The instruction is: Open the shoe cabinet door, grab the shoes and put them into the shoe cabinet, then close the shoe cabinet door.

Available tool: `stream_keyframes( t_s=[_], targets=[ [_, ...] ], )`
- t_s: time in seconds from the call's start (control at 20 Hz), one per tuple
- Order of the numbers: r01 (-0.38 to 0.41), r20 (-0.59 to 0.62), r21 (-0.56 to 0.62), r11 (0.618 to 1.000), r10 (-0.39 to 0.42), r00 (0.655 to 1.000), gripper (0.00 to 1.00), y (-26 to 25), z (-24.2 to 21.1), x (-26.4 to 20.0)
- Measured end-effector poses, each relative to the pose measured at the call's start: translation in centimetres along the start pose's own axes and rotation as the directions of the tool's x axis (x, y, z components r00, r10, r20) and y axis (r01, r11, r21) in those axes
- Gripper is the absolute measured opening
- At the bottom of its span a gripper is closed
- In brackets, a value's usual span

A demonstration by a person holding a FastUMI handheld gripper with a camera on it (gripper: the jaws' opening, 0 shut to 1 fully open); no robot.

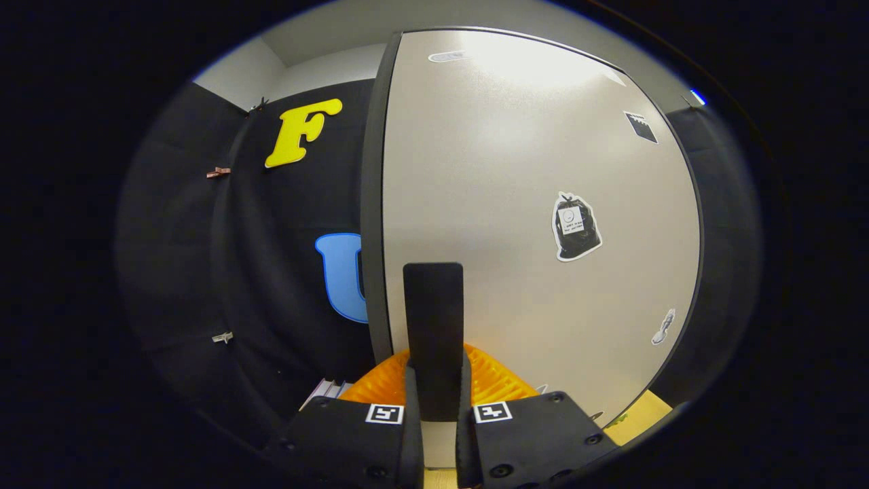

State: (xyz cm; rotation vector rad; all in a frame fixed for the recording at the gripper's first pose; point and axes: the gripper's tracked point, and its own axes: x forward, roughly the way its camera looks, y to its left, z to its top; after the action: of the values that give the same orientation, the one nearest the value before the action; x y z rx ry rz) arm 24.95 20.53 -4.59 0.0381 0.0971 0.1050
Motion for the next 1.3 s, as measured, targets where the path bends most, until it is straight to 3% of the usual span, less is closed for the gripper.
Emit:
stream_keyframes(
  t_s=[0.7,1.3],
  targets=[
    [-0.153,-0.007,0.04,0.987,0.154,0.988,0.22,-2.7,0.1,-11.4],
    [-0.2,0.001,0.037,0.979,0.2,0.98,0.22,-9.7,0.3,-19.7]
  ],
)
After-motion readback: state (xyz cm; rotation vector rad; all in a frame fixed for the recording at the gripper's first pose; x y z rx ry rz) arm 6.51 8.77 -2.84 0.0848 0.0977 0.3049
